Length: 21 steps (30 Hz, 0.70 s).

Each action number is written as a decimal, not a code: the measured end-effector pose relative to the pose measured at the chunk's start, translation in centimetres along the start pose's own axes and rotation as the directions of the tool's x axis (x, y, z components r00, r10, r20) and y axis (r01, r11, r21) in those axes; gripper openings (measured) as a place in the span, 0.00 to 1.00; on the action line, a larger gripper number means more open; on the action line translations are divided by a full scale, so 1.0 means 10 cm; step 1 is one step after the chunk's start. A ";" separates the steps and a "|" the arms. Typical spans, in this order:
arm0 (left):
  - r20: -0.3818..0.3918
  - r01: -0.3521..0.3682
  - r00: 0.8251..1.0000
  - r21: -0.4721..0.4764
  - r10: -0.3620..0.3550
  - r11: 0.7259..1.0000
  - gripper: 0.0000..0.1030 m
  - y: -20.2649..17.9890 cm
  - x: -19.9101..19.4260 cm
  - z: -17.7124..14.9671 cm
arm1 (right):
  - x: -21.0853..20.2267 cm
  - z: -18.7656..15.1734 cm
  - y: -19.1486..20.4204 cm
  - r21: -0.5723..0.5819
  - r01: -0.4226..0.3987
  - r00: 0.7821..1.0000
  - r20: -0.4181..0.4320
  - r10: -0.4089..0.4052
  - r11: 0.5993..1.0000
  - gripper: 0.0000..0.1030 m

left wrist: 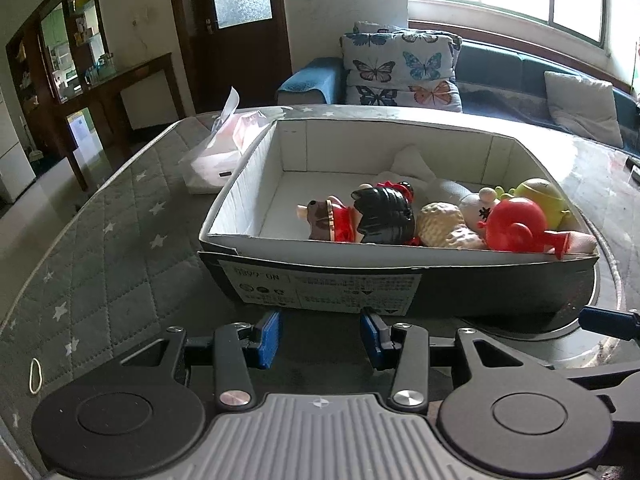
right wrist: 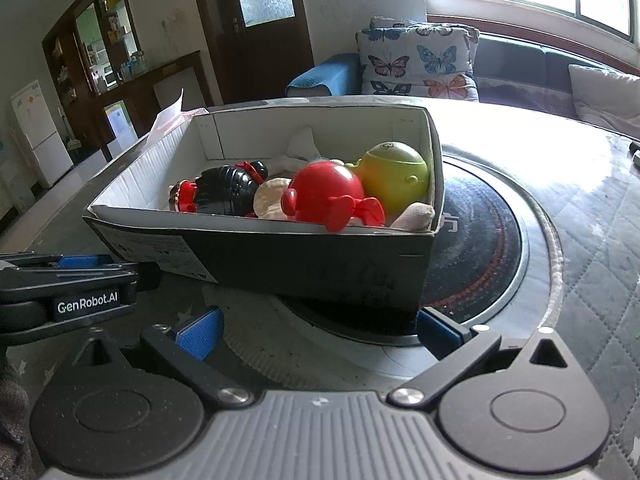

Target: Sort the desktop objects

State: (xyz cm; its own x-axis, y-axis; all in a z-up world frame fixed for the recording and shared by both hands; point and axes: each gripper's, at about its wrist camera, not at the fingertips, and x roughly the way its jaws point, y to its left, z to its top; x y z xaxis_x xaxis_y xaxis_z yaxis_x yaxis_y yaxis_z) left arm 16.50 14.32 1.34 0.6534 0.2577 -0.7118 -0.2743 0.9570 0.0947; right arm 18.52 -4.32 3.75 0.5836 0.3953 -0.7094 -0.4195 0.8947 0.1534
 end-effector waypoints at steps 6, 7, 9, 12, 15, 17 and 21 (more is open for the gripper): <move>-0.008 -0.015 1.000 0.009 0.015 1.000 0.44 -0.01 0.04 0.01 | 0.05 0.02 -0.01 0.005 0.002 1.000 -0.014 -0.001 1.000 1.00; -0.009 -0.015 1.000 0.010 0.015 1.000 0.44 -0.01 0.04 0.01 | 0.06 0.02 0.00 0.004 0.001 1.000 -0.015 -0.001 1.000 1.00; -0.010 -0.018 1.000 0.011 0.019 1.000 0.44 -0.01 0.05 0.02 | 0.07 0.03 0.00 0.003 0.001 1.000 -0.016 -0.001 1.000 1.00; -0.014 -0.022 1.000 0.016 0.022 1.000 0.44 -0.01 0.07 0.03 | 0.09 0.03 0.00 0.002 0.001 1.000 -0.019 -0.001 1.000 1.00; -0.016 -0.026 1.000 0.021 0.026 0.999 0.44 -0.01 0.08 0.03 | 0.11 0.03 0.01 0.002 0.001 1.000 -0.023 -0.001 1.000 1.00; -0.019 -0.026 0.999 0.022 0.026 0.999 0.44 -0.01 0.09 0.03 | 0.12 0.04 0.01 0.001 0.001 1.000 -0.026 -0.001 1.000 1.00; -0.019 -0.024 1.000 0.021 0.025 0.999 0.44 -0.01 0.09 0.04 | 0.14 0.04 0.01 0.002 0.000 1.000 -0.028 0.000 1.000 1.00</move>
State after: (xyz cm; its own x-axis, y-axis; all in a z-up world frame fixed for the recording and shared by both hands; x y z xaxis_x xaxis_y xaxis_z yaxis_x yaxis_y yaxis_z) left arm 17.42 14.49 0.94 0.6327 0.2786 -0.7225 -0.2749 0.9531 0.1268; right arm 19.56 -3.61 3.03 0.5636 0.3893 -0.7286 -0.4185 0.8950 0.1545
